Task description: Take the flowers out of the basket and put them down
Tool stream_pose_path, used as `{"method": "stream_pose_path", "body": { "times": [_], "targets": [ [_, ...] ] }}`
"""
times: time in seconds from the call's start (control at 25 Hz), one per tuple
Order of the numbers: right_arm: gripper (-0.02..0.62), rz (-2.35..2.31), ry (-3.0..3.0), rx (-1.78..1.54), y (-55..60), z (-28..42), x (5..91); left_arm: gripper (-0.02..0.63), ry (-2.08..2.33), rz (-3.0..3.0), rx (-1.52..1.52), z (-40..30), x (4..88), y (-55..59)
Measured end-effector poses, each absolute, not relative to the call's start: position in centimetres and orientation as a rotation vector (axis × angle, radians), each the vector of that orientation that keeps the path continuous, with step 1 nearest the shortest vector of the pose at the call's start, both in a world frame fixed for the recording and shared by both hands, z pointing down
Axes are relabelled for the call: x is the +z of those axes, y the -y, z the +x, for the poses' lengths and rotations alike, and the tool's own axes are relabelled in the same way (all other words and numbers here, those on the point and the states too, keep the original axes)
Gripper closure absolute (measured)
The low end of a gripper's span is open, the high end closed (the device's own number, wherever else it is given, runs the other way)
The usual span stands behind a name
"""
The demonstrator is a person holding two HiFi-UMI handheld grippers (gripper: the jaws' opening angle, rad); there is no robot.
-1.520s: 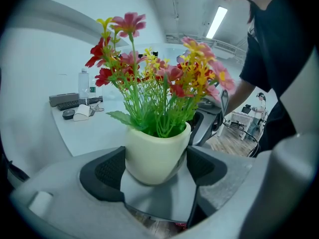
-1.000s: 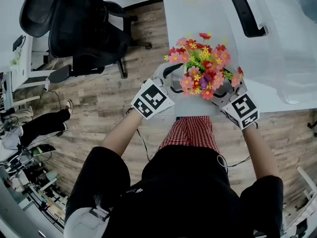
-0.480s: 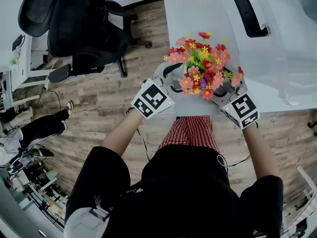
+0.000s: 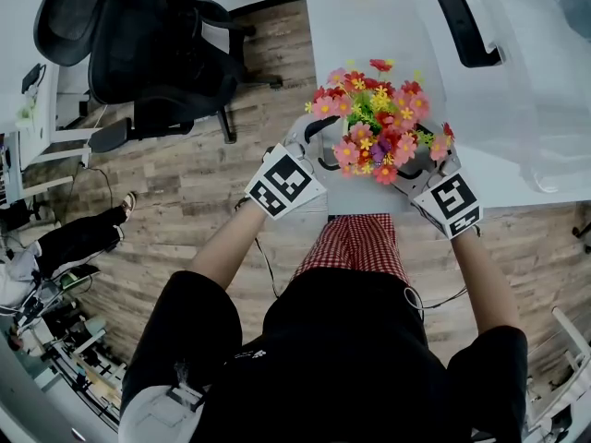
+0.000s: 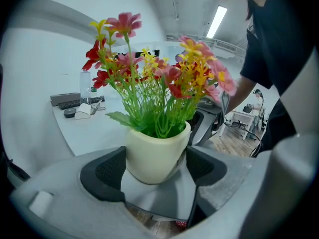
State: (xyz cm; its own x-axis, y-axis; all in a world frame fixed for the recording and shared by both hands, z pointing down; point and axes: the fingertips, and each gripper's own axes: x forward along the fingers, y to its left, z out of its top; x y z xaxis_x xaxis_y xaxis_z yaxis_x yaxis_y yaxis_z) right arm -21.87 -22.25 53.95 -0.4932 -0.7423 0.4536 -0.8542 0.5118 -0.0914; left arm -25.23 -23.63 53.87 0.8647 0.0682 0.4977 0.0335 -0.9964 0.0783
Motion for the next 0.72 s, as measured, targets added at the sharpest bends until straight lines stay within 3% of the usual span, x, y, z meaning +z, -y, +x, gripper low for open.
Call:
{"method": "stream_pose_path", "body": {
  "times": [0.72],
  "targets": [
    [0.156, 1.408, 2.483, 0.499, 22.31, -21.74, 53.24, 0.219, -0.045, 2.984, 0.724, -25.78, 52.9, 23.71]
  ]
}}
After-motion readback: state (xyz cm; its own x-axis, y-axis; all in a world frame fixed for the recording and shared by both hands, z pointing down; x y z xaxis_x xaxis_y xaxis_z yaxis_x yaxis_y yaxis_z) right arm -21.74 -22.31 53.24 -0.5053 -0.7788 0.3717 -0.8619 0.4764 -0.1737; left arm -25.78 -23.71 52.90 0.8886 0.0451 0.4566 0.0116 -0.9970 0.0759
